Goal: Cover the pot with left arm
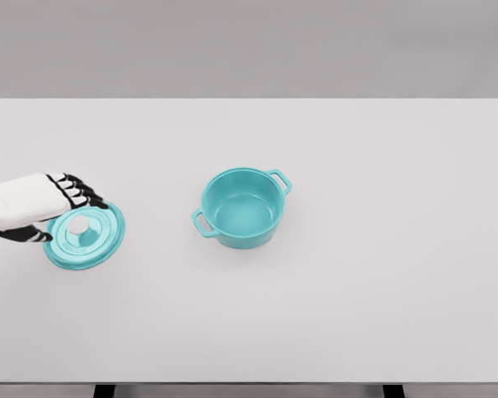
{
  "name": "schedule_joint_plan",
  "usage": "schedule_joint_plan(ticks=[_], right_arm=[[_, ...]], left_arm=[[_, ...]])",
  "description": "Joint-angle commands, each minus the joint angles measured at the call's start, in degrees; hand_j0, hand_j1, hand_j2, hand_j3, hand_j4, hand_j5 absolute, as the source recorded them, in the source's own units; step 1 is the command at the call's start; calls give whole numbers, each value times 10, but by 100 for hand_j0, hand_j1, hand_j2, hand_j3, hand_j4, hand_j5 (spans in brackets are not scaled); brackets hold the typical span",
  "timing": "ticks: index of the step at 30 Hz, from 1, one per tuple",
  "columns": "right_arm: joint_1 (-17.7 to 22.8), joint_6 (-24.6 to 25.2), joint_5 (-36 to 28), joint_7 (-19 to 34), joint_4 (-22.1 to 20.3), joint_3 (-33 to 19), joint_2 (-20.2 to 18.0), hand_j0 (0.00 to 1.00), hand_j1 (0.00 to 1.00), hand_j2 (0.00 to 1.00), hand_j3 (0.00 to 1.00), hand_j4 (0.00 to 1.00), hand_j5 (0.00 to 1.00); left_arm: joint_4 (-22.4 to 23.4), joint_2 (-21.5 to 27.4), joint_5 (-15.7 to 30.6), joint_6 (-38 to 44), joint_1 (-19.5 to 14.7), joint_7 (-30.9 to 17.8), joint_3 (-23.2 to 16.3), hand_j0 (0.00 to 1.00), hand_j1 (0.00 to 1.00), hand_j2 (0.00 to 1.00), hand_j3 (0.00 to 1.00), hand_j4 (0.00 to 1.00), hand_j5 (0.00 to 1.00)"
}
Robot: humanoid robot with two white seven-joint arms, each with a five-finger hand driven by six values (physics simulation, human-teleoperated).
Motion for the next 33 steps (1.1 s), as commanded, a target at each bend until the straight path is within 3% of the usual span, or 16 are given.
schedule_joint_plan(ticks=[1, 8, 33], right_arm=[[0, 0, 0, 0, 0, 0, 0, 100, 100, 100, 100, 100, 100], [0, 0, 0, 0, 0, 0, 0, 100, 100, 100, 100, 100, 100], [0, 0, 0, 0, 0, 0, 0, 100, 100, 100, 100, 100, 100]], left_arm=[[13, 0, 4, 1, 0, 0, -11, 89, 89, 89, 89, 89, 89], [27, -1, 2, 1, -2, 0, -21, 79, 79, 79, 79, 79, 79], [42, -23, 0, 1, -8, 0, -22, 79, 79, 79, 79, 79, 79]])
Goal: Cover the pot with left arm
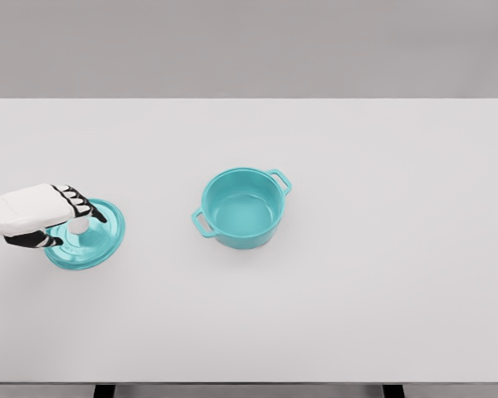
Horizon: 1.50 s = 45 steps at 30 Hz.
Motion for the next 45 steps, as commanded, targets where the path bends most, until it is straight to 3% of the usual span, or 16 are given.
schedule_joint_plan(ticks=[1, 8, 45], right_arm=[[0, 0, 0, 0, 0, 0, 0, 100, 100, 100, 100, 100, 100], [0, 0, 0, 0, 0, 0, 0, 100, 100, 100, 100, 100, 100], [0, 0, 0, 0, 0, 0, 0, 100, 100, 100, 100, 100, 100]], left_arm=[[2, -6, 3, 1, 0, 0, 0, 79, 79, 79, 79, 79, 79], [15, -13, -3, 1, -4, 0, 0, 73, 73, 73, 73, 73, 73], [56, -45, -29, 1, -17, 0, -1, 67, 67, 67, 67, 67, 67]])
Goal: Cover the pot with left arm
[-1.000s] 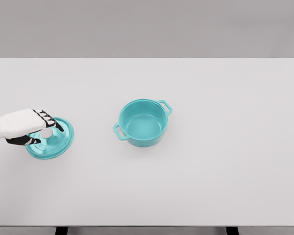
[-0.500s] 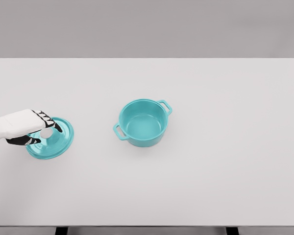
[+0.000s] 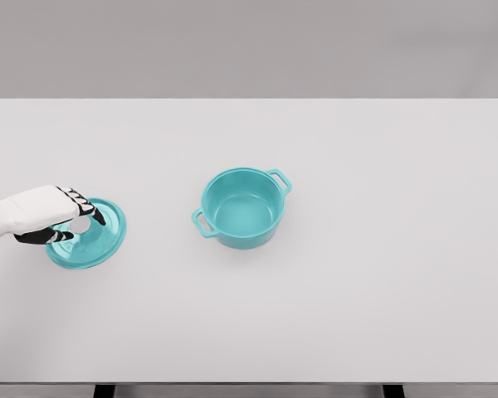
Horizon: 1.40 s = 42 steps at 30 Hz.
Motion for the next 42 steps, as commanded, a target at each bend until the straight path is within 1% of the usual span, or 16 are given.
schedule_joint_plan(ticks=[1, 2, 7, 8, 10, 14, 19, 27, 30, 42], right_arm=[[0, 0, 0, 0, 0, 0, 0, 100, 100, 100, 100, 100, 100], [0, 0, 0, 0, 0, 0, 0, 100, 100, 100, 100, 100, 100], [0, 0, 0, 0, 0, 0, 0, 100, 100, 100, 100, 100, 100], [0, 0, 0, 0, 0, 0, 0, 100, 100, 100, 100, 100, 100], [0, 0, 0, 0, 0, 0, 0, 100, 100, 100, 100, 100, 100], [0, 0, 0, 0, 0, 0, 0, 100, 100, 100, 100, 100, 100], [0, 0, 0, 0, 0, 0, 0, 100, 100, 100, 100, 100, 100], [0, 0, 0, 0, 0, 0, 0, 100, 100, 100, 100, 100, 100], [0, 0, 0, 0, 0, 0, 0, 100, 100, 100, 100, 100, 100], [0, 0, 0, 0, 0, 0, 0, 100, 100, 100, 100, 100, 100]], left_arm=[[3, -3, 1, 1, 0, 0, -1, 66, 66, 66, 66, 66, 66], [3, -3, 1, 1, 0, 0, 0, 64, 64, 64, 64, 64, 64], [4, -3, 1, 1, 0, 0, -3, 64, 64, 64, 64, 64, 64], [4, -3, 0, 1, 0, 0, -3, 62, 62, 62, 62, 62, 62], [4, -3, 1, 1, 0, 0, -3, 60, 60, 60, 60, 60, 60], [3, -3, 1, 1, 0, 0, -3, 53, 53, 53, 53, 53, 53], [3, -3, 1, 1, 0, 0, -1, 49, 49, 49, 49, 49, 49], [-7, 5, 10, 1, -3, 0, 4, 49, 49, 49, 49, 49, 49], [-32, 6, 12, 1, -7, 0, 6, 49, 49, 49, 49, 49, 49], [-61, 19, 18, 1, -20, 0, 15, 49, 49, 49, 49, 49, 49]])
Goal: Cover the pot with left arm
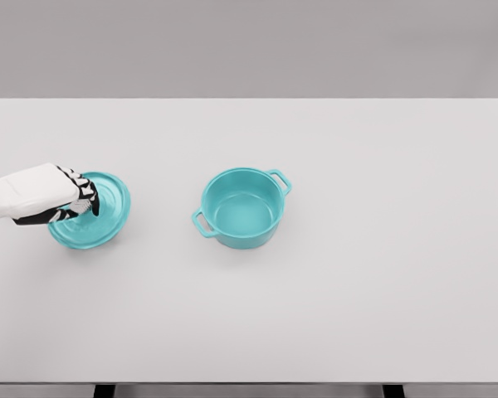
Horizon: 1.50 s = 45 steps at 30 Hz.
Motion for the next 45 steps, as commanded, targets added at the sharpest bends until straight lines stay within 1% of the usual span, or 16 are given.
schedule_joint_plan(ticks=[1, 5, 7, 11, 18, 22, 25, 33, 34, 38, 40, 42, 44, 45], right_arm=[[0, 0, 0, 0, 0, 0, 0, 100, 100, 100, 100, 100, 100], [0, 0, 0, 0, 0, 0, 0, 100, 100, 100, 100, 100, 100], [0, 0, 0, 0, 0, 0, 0, 100, 100, 100, 100, 100, 100], [0, 0, 0, 0, 0, 0, 0, 100, 100, 100, 100, 100, 100], [0, 0, 0, 0, 0, 0, 0, 100, 100, 100, 100, 100, 100], [0, 0, 0, 0, 0, 0, 0, 100, 100, 100, 100, 100, 100], [0, 0, 0, 0, 0, 0, 0, 100, 100, 100, 100, 100, 100], [0, 0, 0, 0, 0, 0, 0, 100, 100, 100, 100, 100, 100], [0, 0, 0, 0, 0, 0, 0, 100, 100, 100, 100, 100, 100], [0, 0, 0, 0, 0, 0, 0, 100, 100, 100, 100, 100, 100], [0, 0, 0, 0, 0, 0, 0, 100, 100, 100, 100, 100, 100], [0, 0, 0, 0, 0, 0, 0, 100, 100, 100, 100, 100, 100], [0, 0, 0, 0, 0, 0, 0, 100, 100, 100, 100, 100, 100], [0, 0, 0, 0, 0, 0, 0, 100, 100, 100, 100, 100, 100]], left_arm=[[-6, 3, 4, 1, 0, 0, 0, 49, 49, 49, 49, 49, 49], [-27, 2, 2, 1, -11, 0, -5, 49, 49, 49, 49, 49, 49], [-35, -1, 2, 1, -21, 0, -7, 49, 49, 49, 49, 49, 49], [-38, -6, 2, 1, -28, 0, -8, 49, 49, 49, 49, 49, 49], [-47, -32, 0, 1, -35, 0, -9, 49, 49, 49, 49, 49, 49], [-46, -52, -3, 1, -57, 0, -37, 49, 49, 49, 49, 49, 49], [-46, -58, -1, 1, -62, 0, -52, 49, 49, 49, 49, 49, 49], [-47, -101, -3, 1, -76, 0, -56, 49, 49, 49, 49, 49, 49], [-47, -104, -3, 1, -80, 0, -63, 49, 49, 49, 49, 49, 49], [-45, -107, -3, 1, -112, 0, -96, 49, 49, 49, 49, 49, 49], [-43, -128, -4, 1, -118, 0, -97, 49, 49, 49, 49, 49, 49], [-45, -131, -4, 1, -120, 0, -105, 49, 49, 49, 49, 49, 49], [-45, -131, -4, 1, -135, 0, -121, 49, 49, 49, 49, 49, 49], [-45, -132, -4, 1, -137, 0, -121, 49, 49, 49, 49, 49, 49]])
